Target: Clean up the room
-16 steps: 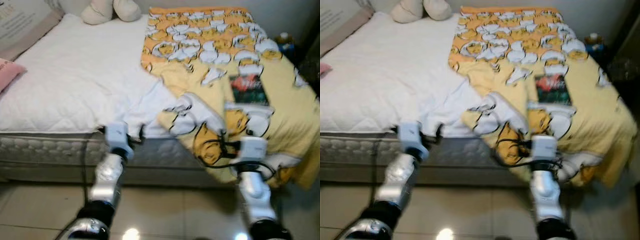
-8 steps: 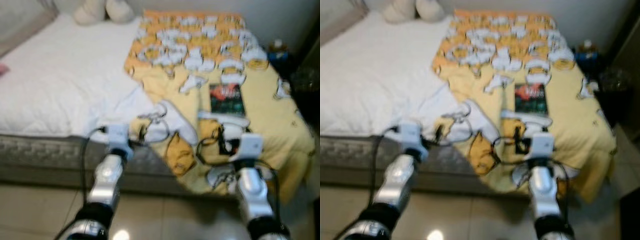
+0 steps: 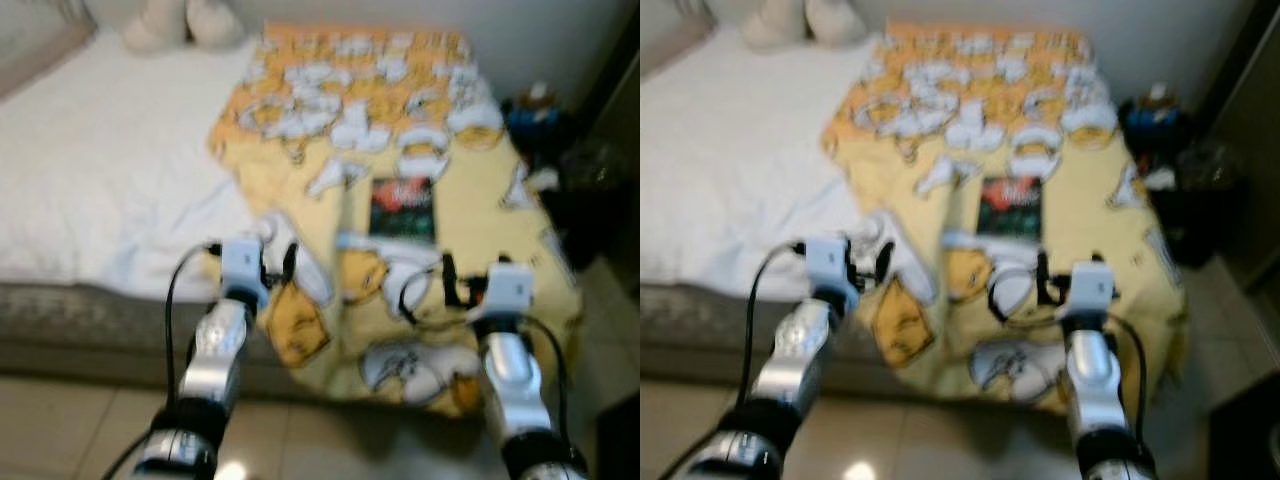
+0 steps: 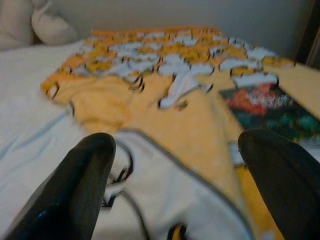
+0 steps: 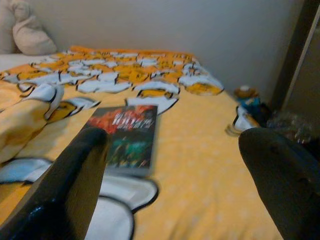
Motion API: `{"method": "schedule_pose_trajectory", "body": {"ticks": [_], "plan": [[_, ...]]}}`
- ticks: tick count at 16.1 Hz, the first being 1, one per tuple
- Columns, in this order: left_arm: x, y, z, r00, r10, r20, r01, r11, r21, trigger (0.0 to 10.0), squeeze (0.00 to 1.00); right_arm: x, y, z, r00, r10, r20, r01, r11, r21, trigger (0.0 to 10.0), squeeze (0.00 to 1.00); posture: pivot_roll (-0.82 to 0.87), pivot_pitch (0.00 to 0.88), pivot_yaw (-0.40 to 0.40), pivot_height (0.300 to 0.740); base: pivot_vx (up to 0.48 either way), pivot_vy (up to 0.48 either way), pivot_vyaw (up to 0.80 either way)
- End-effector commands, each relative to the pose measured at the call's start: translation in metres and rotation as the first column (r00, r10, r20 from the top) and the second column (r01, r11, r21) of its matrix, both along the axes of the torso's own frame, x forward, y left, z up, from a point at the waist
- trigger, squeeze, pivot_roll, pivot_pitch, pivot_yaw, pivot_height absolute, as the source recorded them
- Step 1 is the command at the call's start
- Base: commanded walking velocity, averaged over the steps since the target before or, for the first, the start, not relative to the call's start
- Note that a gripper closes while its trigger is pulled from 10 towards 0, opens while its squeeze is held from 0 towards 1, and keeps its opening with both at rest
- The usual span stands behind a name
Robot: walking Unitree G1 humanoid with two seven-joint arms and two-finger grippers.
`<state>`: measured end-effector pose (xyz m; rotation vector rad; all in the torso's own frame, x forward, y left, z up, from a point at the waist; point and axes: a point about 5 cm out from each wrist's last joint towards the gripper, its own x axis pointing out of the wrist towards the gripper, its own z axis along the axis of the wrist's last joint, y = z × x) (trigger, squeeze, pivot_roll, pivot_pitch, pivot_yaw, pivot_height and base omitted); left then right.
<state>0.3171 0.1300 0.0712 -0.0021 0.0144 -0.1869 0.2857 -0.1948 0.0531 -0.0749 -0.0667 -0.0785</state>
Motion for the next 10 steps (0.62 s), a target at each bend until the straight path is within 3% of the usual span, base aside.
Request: {"method": "schedule_pose_trajectory", "body": {"ticks": [1,7,9,10], "plan": [[0.0013,0.0084,0.0001,1.000,0.005,0.002,-0.005,1.000,0.016,10.0,0.00,0.0007,0.0077,-0.0003,1.000,0.019,0.002,-0.019,1.000,0.010,10.0,0.00,-0.13,0.000,0.058,0.740,0.266,-0.394,0.00],[0.0035,0.0052,0.0002,1.000,-0.009,-0.007,0.009,1.000,0.009,10.0,0.00,0.0016,0.0079,0.0012,1.000,0.023,0.006,-0.023,1.000,0.001,10.0,0.00,-0.13,0.000,0.060,0.740,0.271,-0.393,0.00],[0.0049,0.0075,-0.0027,0.999,0.019,-0.031,-0.017,0.999,0.043,10.0,0.00,0.0017,0.0085,0.0022,1.000,0.025,0.011,-0.025,1.000,-0.001,10.0,0.00,-0.13,0.000,0.060,0.740,0.000,0.000,0.00],[0.0046,0.0048,-0.0025,0.999,-0.007,-0.033,0.007,1.000,0.012,10.0,0.00,0.0017,0.0092,0.0014,1.000,0.024,0.005,-0.024,1.000,0.002,10.0,0.00,-0.13,0.000,0.059,0.740,0.000,0.000,0.00]]}}
